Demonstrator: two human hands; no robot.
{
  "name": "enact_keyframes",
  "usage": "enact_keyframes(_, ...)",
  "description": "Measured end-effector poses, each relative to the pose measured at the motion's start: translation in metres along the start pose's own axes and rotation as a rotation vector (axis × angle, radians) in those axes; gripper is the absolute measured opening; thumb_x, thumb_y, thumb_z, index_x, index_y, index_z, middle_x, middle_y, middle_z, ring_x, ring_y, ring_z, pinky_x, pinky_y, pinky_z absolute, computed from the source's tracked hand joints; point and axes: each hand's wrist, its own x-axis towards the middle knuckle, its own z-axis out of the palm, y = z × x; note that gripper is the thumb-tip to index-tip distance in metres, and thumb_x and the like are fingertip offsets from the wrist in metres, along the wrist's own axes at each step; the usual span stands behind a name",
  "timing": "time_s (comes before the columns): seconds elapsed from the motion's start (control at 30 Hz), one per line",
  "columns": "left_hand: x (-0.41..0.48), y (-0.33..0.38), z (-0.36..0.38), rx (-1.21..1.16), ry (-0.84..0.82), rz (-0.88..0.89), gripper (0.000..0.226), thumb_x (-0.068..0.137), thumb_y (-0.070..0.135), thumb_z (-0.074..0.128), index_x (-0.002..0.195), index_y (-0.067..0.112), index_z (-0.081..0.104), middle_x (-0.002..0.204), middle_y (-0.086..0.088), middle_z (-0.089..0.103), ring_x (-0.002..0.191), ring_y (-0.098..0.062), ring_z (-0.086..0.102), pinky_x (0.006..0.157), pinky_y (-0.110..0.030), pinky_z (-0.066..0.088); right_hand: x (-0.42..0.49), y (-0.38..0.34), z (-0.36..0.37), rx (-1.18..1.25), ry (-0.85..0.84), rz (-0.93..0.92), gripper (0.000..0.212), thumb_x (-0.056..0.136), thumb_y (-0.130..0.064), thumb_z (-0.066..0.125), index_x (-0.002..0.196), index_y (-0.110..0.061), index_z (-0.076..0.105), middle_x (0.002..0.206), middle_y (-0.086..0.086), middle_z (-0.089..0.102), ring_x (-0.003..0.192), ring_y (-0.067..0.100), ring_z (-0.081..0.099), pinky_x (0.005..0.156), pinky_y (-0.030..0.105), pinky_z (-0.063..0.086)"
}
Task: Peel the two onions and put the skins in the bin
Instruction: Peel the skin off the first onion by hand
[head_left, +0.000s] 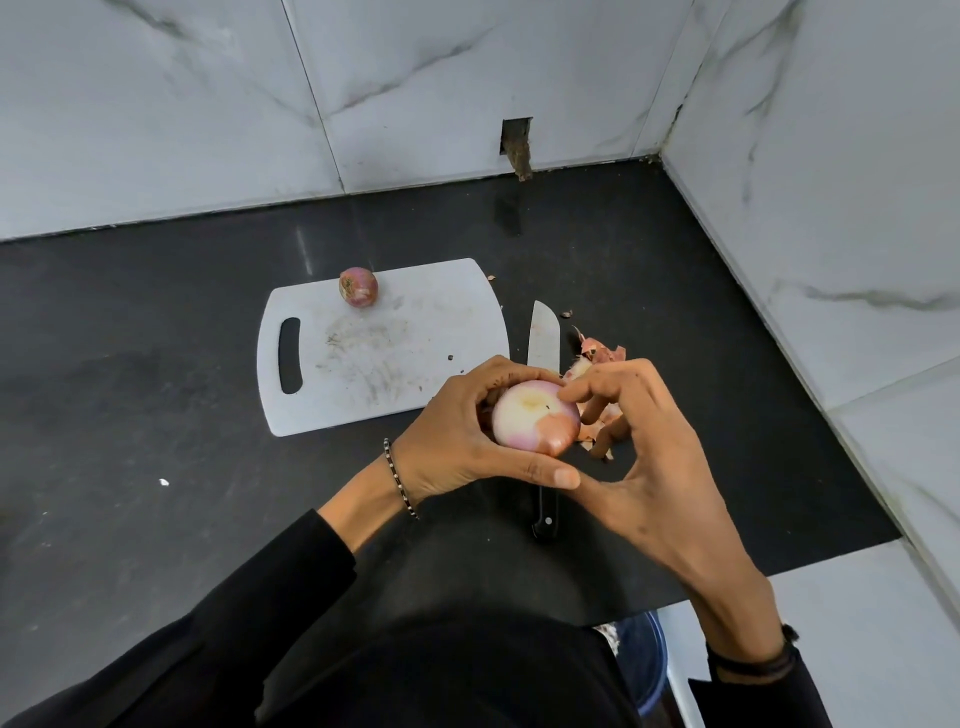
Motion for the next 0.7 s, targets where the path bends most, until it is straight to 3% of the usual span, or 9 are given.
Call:
enact_keyframes(0.17, 0.0013, 0.0044, 0.0006, 0.074, -0.002, -0.003, 0.065, 0.048, 0.067, 0.083, 0.106, 0.043, 0.064, 0.108, 0.012, 0.063, 0.103, -0.017, 0.063, 0.084, -0.030, 0.057, 0.0002, -0.0009, 0.0019, 0.025, 0.016, -0.029, 0.042, 0.077, -0.034, 0.081, 0.111, -0.022, 0.060, 0.118, -0.012, 0.049, 0.103, 0.012, 0.055, 0.072, 0.012, 0.048)
enact_keyframes(0.37, 0.0048, 0.0083, -0.0033, 0.157, -0.029, 0.012, 0.060, 0.051, 0.055, 0.086, 0.104, 0.042, 0.063, 0.105, 0.014, 0.061, 0.099, -0.012, 0.062, 0.079, -0.022, 0.053, 0.0019, -0.0047, 0.0014, 0.095, 0.018, -0.027, 0.031, 0.076, -0.034, 0.081, 0.097, -0.020, 0.062, 0.112, -0.012, 0.051, 0.099, 0.017, 0.057, 0.072, 0.014, 0.046)
enact_keyframes(0.53, 0.0064, 0.0068, -0.0057, 0.183, -0.030, 0.001, 0.059, 0.052, 0.056, 0.084, 0.105, 0.038, 0.065, 0.105, 0.013, 0.062, 0.099, -0.013, 0.062, 0.082, -0.027, 0.056, 0.0018, -0.0030, 0.0038, 0.125, 0.032, -0.030, 0.030, 0.075, -0.031, 0.085, 0.090, -0.021, 0.061, 0.110, -0.011, 0.052, 0.098, 0.018, 0.057, 0.072, 0.015, 0.046)
enact_keyframes(0.7, 0.0074, 0.0091, -0.0075, 0.225, -0.052, 0.003, 0.052, 0.051, 0.059, 0.083, 0.097, 0.038, 0.067, 0.099, 0.012, 0.062, 0.093, -0.009, 0.063, 0.078, -0.026, 0.056, 0.0015, -0.0066, 0.0044, 0.124, 0.029, -0.033, 0.040, 0.073, -0.041, 0.085, 0.093, -0.018, 0.059, 0.106, -0.007, 0.054, 0.094, 0.014, 0.057, 0.070, 0.013, 0.046)
